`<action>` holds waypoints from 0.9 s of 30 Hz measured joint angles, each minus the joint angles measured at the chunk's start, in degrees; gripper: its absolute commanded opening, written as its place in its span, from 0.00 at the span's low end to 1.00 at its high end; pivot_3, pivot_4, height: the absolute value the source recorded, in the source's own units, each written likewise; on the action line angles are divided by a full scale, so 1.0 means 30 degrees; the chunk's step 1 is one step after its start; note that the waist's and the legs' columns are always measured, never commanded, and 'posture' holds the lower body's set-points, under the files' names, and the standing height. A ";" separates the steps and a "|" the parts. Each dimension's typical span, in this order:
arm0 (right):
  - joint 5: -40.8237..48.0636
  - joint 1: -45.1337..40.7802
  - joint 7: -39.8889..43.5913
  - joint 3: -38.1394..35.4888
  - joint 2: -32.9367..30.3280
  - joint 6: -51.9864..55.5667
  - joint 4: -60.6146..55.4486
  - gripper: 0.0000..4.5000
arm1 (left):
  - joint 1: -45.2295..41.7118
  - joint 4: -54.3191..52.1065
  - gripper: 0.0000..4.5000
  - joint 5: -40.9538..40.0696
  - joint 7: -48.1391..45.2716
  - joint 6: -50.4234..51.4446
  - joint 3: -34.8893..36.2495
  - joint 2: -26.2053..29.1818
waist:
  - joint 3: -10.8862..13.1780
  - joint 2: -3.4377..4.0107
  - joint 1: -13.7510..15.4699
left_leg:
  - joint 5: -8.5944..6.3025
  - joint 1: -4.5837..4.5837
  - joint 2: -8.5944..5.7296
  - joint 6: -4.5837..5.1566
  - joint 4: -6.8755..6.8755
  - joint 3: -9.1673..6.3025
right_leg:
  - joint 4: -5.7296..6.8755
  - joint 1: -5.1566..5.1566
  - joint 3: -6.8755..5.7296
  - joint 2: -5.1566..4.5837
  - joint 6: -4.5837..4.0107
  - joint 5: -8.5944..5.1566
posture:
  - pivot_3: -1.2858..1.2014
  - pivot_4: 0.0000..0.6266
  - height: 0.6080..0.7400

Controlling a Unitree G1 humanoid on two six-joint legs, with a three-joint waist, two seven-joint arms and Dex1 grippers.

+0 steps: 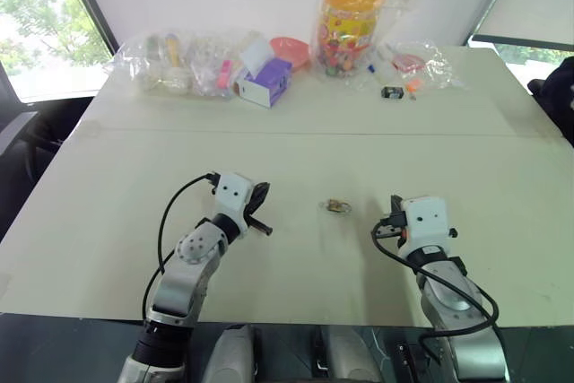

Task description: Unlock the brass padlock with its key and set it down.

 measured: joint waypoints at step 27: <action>0.0389 -0.0473 0.2469 0.0077 -0.1640 -0.0257 -0.0060 0.00 | -0.0400 -0.0112 0.02 -0.0665 -0.1084 0.0053 0.0048 0.0396 | 0.0000 0.0000 0.0003 | 0.0000 0.0000 -0.0004 0.0000 0.0001 0.0001 | 0.0000 0.0000 -0.0001 0.0010 0.0000 0.0000 | 0.52 0.24 1.00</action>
